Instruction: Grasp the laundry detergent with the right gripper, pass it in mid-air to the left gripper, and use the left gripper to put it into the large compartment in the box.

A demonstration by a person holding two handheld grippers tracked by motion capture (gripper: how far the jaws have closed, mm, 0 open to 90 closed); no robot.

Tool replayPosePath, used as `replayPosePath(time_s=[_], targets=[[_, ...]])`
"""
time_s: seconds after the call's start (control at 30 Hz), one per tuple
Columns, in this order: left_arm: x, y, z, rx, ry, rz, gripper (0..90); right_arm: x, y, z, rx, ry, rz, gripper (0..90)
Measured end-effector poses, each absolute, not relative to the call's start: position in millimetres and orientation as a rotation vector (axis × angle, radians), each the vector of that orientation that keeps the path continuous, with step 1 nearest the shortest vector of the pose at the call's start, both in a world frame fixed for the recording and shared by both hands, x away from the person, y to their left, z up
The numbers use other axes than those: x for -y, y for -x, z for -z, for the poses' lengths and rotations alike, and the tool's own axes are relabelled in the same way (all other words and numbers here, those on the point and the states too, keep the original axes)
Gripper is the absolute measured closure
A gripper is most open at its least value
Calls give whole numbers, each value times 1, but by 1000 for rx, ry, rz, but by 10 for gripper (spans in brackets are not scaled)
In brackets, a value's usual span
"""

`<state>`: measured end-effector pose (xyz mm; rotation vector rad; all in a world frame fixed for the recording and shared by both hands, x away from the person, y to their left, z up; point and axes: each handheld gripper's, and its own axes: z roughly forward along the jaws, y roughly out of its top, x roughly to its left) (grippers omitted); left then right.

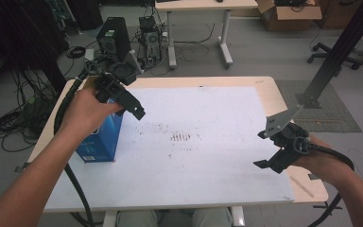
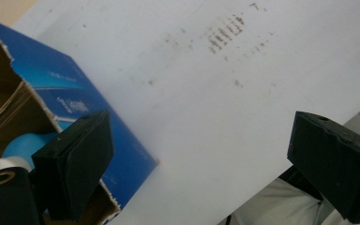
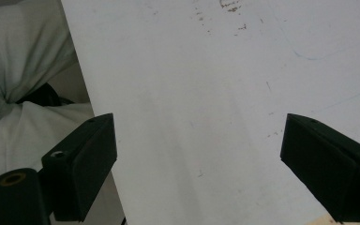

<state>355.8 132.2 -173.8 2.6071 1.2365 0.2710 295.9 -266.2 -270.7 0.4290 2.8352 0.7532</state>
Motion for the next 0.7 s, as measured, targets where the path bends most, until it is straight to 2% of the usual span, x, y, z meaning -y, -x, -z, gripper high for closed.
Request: replayPosePath(time_s=[0.7], targets=[[-87,-374,180,-932,-2734,-256,72,263,-304,271,-2848,-442,-745,106]])
